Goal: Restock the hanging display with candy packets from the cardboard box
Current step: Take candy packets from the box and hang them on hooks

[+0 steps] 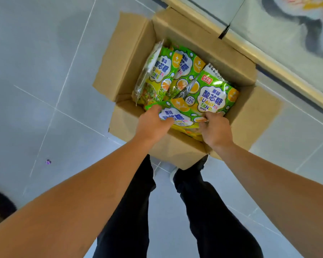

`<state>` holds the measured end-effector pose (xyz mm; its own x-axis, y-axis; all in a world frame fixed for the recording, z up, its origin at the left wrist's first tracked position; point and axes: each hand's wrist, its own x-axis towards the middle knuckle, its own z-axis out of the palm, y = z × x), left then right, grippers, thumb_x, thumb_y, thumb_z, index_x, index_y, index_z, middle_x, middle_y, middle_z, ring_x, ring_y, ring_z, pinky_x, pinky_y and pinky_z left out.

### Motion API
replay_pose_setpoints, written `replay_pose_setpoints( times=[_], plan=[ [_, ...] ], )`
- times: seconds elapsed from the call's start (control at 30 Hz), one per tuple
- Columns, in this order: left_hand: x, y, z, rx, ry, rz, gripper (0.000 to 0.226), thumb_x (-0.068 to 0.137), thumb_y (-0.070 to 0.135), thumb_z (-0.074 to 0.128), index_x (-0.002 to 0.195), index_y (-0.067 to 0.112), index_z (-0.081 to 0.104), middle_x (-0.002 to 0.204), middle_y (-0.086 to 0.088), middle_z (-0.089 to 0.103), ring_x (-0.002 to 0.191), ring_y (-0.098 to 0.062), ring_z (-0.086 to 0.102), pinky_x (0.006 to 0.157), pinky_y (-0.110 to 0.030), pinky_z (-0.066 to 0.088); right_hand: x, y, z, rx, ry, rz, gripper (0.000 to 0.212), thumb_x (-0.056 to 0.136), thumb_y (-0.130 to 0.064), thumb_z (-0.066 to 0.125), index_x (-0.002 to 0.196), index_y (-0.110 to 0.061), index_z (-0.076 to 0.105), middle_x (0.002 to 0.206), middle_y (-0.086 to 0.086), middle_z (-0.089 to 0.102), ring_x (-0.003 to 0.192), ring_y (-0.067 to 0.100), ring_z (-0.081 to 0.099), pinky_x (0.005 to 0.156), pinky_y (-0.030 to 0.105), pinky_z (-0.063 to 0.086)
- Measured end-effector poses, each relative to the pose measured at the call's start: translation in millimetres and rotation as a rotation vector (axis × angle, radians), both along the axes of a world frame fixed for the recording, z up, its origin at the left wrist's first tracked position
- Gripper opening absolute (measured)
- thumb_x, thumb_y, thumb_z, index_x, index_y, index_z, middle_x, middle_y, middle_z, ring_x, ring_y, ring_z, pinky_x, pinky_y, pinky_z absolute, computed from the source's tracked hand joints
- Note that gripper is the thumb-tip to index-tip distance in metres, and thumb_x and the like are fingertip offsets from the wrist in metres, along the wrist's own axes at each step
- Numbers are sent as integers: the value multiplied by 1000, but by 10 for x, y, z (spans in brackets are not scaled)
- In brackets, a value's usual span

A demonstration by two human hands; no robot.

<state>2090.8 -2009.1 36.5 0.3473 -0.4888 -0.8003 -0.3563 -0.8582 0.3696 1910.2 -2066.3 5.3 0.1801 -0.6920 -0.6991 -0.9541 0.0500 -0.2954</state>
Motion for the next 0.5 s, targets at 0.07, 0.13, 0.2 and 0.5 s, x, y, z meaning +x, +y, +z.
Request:
replay_pose_setpoints(
  times=[0.07, 0.13, 0.2, 0.5],
  plan=[
    [-76, -46, 353, -21, 41, 21, 46, 86, 30, 67, 128, 14, 56, 128, -3, 62, 115, -26, 59, 92, -32, 45, -54, 14, 450, -29, -64, -98, 23, 95, -20, 54, 109, -9, 68, 107, 19, 69, 103, 40, 61, 75, 37, 42],
    [-107, -111, 715, -45, 69, -17, 50, 86, 33, 67, 131, 16, 53, 133, 0, 59, 117, -24, 58, 89, -29, 43, -110, -24, 865, -47, -136, -195, 25, 92, -21, 55, 106, -7, 69, 104, 20, 70, 99, 39, 61, 71, 33, 36],
    [-80, -157, 1139, -65, 116, -66, 53, 88, 35, 66, 135, 18, 49, 139, 1, 55, 121, -22, 55, 85, -27, 40, -164, -97, 1358, -39, -161, -241, 18, 92, -14, 57, 101, -3, 69, 100, 21, 70, 94, 38, 61, 68, 30, 32],
    [209, -333, 3150, -232, 308, 118, 44, 78, 29, 78, 115, 19, 58, 105, 5, 62, 102, -12, 59, 84, -23, 46, -258, -295, 3569, 17, -401, -565, 10, 92, -9, 61, 89, -15, 68, 81, 1, 65, 74, 13, 60, 67, 28, 47]
  ],
)
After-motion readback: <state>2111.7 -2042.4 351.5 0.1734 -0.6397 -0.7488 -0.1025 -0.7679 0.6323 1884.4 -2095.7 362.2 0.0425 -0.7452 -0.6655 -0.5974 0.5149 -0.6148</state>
